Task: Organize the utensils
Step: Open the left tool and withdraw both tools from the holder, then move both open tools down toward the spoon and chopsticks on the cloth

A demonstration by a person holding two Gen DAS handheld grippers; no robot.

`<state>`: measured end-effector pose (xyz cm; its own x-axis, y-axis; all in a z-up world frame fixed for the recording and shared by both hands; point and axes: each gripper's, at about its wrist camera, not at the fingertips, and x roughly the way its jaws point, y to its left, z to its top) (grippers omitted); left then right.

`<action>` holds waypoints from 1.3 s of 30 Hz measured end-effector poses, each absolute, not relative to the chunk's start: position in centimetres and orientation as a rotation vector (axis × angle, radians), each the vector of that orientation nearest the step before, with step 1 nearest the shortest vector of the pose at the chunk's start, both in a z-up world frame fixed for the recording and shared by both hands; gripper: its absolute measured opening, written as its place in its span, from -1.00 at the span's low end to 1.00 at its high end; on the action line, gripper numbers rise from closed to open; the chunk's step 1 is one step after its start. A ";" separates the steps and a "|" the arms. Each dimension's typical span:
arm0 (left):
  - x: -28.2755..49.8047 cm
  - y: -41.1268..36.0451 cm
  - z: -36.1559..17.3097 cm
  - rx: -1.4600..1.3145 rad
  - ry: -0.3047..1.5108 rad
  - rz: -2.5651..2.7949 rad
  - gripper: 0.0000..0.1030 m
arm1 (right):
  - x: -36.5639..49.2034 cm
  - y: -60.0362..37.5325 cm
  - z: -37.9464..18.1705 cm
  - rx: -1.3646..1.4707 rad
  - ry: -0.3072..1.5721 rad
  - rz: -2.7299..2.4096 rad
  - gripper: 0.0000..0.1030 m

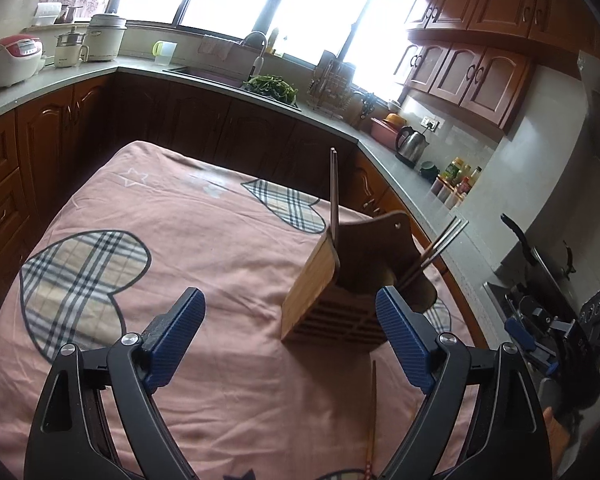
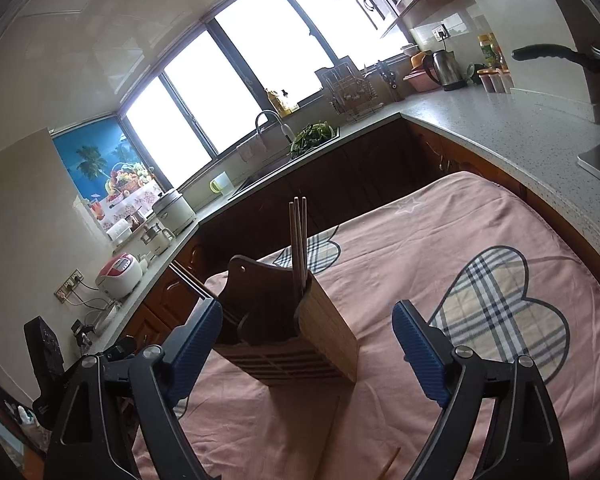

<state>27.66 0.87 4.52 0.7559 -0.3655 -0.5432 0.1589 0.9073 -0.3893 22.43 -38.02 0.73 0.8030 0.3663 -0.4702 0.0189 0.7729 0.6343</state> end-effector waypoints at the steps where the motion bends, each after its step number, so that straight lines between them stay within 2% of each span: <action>1: 27.0 0.8 4.3 -0.321 0.668 -0.300 0.73 | 21.6 -38.0 0.7 0.668 0.625 0.197 0.72; 18: 17.7 1.2 -0.8 -0.257 0.819 -0.335 0.73 | 12.2 -36.3 -1.6 0.675 0.705 0.184 0.72; 39: 13.6 -2.2 -5.8 -0.149 0.931 -0.333 0.73 | 8.4 -33.0 -6.0 0.595 0.817 0.186 0.72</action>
<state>13.59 -2.15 -5.75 0.5508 -0.3444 -0.7602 0.2166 0.9387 -0.2683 8.45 -33.02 -6.00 0.6786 0.3774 -0.6302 0.0674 0.8223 0.5650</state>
